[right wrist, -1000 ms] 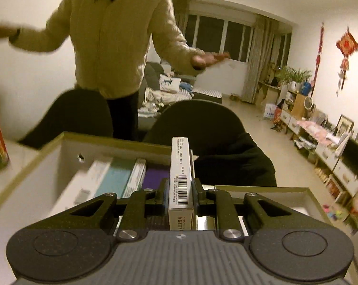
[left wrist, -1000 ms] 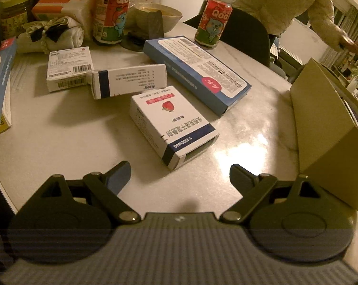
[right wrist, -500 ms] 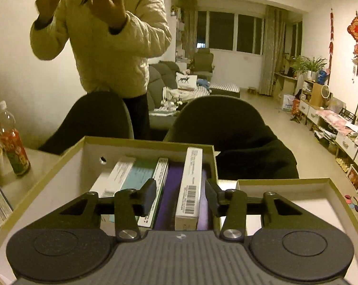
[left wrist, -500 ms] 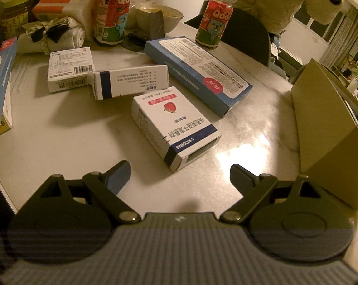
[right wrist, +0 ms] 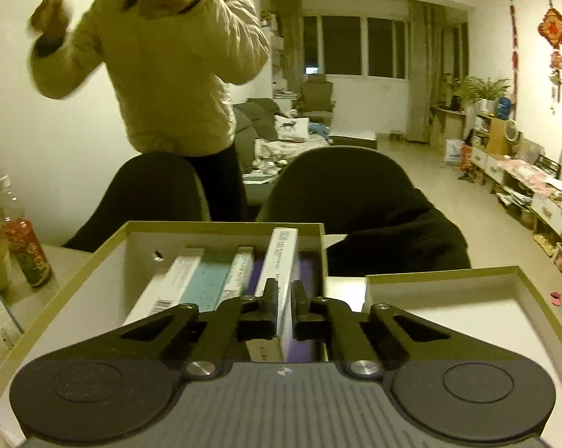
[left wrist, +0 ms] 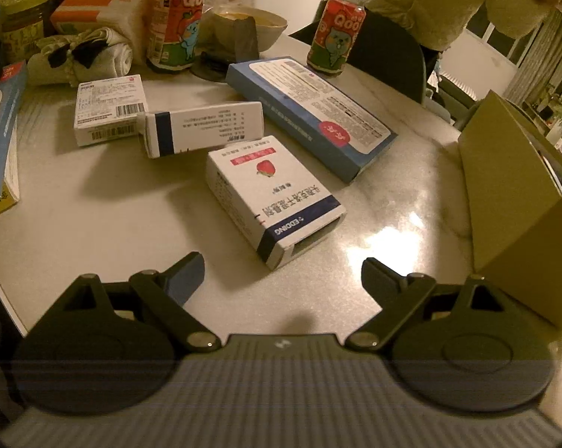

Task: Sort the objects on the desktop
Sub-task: 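Lower the long white box beside the other boxes and open the right gripper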

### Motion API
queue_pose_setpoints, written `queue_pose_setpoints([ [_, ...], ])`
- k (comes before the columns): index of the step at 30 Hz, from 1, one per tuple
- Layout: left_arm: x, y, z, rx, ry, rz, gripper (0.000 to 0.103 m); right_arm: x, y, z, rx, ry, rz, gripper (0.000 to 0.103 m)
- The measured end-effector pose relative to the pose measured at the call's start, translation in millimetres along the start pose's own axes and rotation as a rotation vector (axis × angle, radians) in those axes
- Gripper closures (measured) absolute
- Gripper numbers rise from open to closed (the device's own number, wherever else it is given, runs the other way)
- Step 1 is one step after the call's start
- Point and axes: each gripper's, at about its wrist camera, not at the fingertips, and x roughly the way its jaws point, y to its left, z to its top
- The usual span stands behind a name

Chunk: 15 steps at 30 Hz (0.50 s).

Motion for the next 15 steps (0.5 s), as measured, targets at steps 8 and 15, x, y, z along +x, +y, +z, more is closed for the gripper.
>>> queue_pose_setpoints([
  [8,-0.1,-0.3,-0.3,0.002,0.002,0.000,0.011,11.5,20.3,6.9,-0.108,0.006,0.035,0.095],
  [15,-1.5,1.7,-1.6,-0.007,-0.002,0.001,0.011,35.0,30.5,24.4,-0.146,0.082,0.111,0.091],
])
